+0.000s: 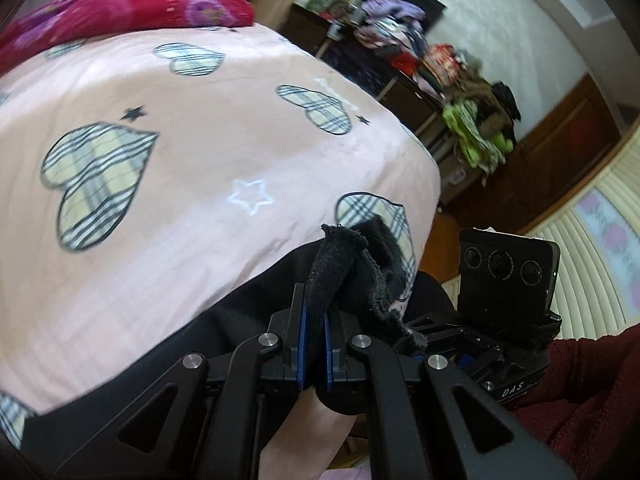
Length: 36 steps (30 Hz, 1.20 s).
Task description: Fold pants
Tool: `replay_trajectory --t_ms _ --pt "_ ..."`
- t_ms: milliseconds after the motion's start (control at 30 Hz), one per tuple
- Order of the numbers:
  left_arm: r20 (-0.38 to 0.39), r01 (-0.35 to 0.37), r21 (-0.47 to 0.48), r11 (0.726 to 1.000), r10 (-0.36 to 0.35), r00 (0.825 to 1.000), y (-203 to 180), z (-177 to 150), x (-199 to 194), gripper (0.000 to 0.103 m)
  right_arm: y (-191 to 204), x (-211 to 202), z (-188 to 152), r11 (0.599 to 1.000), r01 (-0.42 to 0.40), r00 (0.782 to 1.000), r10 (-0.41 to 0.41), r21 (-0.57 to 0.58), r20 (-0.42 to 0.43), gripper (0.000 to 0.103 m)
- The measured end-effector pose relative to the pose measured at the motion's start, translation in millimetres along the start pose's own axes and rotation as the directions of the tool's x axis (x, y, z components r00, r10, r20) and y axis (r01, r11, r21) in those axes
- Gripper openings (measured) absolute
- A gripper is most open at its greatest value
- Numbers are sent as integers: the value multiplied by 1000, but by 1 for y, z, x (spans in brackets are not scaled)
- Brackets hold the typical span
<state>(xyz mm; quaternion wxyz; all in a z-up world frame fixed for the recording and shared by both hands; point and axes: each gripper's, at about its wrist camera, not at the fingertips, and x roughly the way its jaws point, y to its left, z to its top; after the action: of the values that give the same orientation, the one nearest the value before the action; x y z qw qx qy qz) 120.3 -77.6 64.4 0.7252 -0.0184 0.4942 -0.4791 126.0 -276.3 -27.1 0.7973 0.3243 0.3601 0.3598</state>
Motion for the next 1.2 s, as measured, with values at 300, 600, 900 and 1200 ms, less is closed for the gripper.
replay_trajectory --t_ms 300,600,900,1200 --pt "38 -34 -191 981 42 998 66 -59 -8 4 -2 72 -5 999 -7 982 -3 -49 -187 12" --pt "63 -52 -313 948 75 995 102 -102 -4 4 -13 118 -15 995 55 933 -79 -79 -350 14" --pt "93 -78 -394 916 124 988 113 -123 -15 9 -5 125 -19 988 87 918 -130 -129 -375 20" --pt "128 -144 -485 862 233 964 116 -150 -44 14 18 137 -22 981 63 906 -134 -184 -401 50"
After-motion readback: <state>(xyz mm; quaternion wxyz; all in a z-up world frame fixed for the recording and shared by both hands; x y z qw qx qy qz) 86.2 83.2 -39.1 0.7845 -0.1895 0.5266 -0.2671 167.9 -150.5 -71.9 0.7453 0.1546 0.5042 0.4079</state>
